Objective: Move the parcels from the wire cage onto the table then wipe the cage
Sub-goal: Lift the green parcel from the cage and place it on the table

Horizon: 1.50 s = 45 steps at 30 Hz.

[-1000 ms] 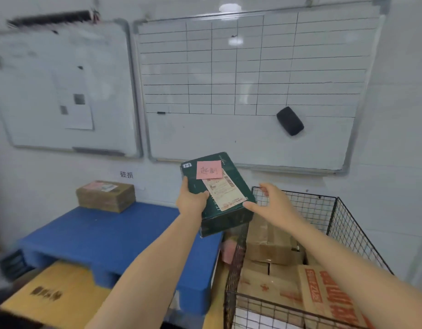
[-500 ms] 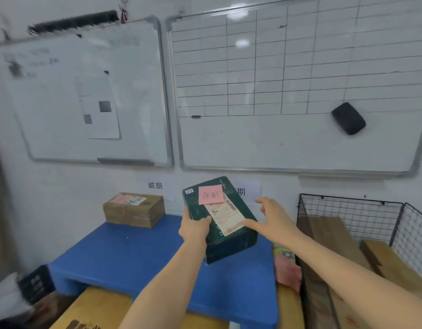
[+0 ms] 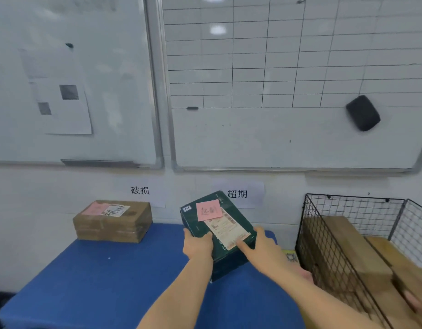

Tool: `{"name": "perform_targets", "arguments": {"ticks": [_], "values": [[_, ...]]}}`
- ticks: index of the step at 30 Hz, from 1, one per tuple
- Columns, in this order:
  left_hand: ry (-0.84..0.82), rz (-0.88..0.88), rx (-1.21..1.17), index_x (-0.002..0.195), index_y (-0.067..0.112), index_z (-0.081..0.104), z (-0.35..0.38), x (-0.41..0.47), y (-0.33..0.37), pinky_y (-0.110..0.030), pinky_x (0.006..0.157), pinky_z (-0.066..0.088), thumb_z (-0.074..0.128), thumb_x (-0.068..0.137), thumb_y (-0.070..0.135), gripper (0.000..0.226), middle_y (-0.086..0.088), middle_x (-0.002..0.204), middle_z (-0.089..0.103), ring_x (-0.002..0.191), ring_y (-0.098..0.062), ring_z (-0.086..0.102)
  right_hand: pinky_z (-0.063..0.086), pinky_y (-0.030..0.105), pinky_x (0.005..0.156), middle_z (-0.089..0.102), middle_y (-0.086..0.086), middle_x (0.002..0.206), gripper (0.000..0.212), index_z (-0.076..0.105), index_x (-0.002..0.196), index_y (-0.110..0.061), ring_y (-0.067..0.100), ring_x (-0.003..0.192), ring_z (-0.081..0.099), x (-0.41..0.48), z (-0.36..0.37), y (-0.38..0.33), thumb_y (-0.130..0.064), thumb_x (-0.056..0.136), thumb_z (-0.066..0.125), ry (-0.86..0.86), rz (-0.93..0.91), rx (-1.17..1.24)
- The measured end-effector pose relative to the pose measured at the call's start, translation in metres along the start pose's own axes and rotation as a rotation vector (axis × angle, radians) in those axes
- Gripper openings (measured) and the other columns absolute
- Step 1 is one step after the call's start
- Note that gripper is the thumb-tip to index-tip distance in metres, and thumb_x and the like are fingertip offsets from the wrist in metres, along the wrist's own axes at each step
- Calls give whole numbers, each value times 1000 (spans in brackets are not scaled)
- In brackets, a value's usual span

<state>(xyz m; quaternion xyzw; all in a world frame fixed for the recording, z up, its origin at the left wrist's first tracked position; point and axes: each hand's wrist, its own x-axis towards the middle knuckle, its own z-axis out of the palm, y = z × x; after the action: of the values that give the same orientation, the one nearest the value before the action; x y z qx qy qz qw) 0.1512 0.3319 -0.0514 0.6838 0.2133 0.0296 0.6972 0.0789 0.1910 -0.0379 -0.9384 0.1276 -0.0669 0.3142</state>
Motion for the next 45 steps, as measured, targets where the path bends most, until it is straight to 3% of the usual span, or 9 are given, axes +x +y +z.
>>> {"name": "perform_targets", "arguments": {"ticks": [3, 6, 10, 15, 20, 24, 29, 34, 45], "values": [[-19, -59, 39, 123, 8, 48, 12, 13, -1, -37, 81, 54, 71, 79, 14, 50, -16, 113, 62, 94, -28, 60, 48, 33, 87, 57, 2, 127, 69, 21, 142, -27, 23, 107, 57, 15, 17, -4, -59, 88, 50, -59, 23, 119], [-86, -191, 4, 148, 5, 9, 25, 20, -2, -41, 88, 52, 76, 75, 15, 100, -18, 120, 55, 108, -33, 57, 42, 32, 93, 38, 16, 142, 84, 3, 151, -27, 32, 120, 50, 32, 27, -10, -55, 90, 52, -105, 53, 138], [-164, -259, -54, 143, 18, -32, 40, 34, -8, -44, 90, 52, 81, 69, 7, 135, -11, 111, 58, 104, -29, 60, 40, 34, 97, 26, 17, 144, 82, 1, 152, -30, 34, 122, 48, 58, 27, -1, -48, 92, 53, -124, 36, 36], [-180, -280, -118, 131, 49, -39, 49, 59, -13, -52, 72, 57, 82, 60, -9, 152, -16, 102, 59, 91, -31, 64, 43, 35, 100, 30, 14, 141, 87, 4, 152, -34, 30, 119, 50, 93, 27, 17, -43, 88, 61, -193, 1, -15], [-187, -291, 20, 132, 46, -38, 52, 80, -23, -37, 55, 53, 92, 45, 3, 163, -15, 106, 60, 83, -30, 68, 39, 32, 103, 28, 9, 144, 109, 6, 152, -35, 27, 128, 42, 122, 31, 34, -50, 71, 77, -261, -26, 11], [-169, -280, 50, 140, 34, -8, 61, 79, -24, -27, 43, 45, 91, 47, 1, 139, -14, 102, 59, 78, -28, 69, 40, 36, 104, 35, 5, 141, 118, 13, 150, -36, 23, 126, 42, 140, 33, 50, -53, 56, 83, -290, -34, 38], [-127, -233, 38, 120, 24, 15, 73, 78, -26, -24, 38, 45, 91, 49, 8, 106, -12, 102, 55, 78, -29, 69, 41, 31, 103, 39, 1, 143, 122, 18, 150, -36, 18, 126, 43, 161, 26, 61, -53, 49, 85, -329, -75, 62], [-103, -228, 57, 113, 17, 17, 71, 84, -11, -35, 56, 54, 82, 67, 9, 81, -15, 105, 57, 63, -28, 68, 35, 28, 106, 37, 2, 149, 109, 26, 151, -29, 19, 134, 39, 179, 29, 57, -45, 61, 86, -362, -119, 37], [-162, -210, 113, 134, 19, 5, 63, 103, -15, -27, 44, 45, 77, 78, 15, 91, -17, 121, 53, 74, -29, 67, 39, 31, 106, 41, 6, 144, 101, 26, 150, -27, 22, 128, 44, 187, 49, 56, -47, 68, 81, -351, -119, 13]]}}
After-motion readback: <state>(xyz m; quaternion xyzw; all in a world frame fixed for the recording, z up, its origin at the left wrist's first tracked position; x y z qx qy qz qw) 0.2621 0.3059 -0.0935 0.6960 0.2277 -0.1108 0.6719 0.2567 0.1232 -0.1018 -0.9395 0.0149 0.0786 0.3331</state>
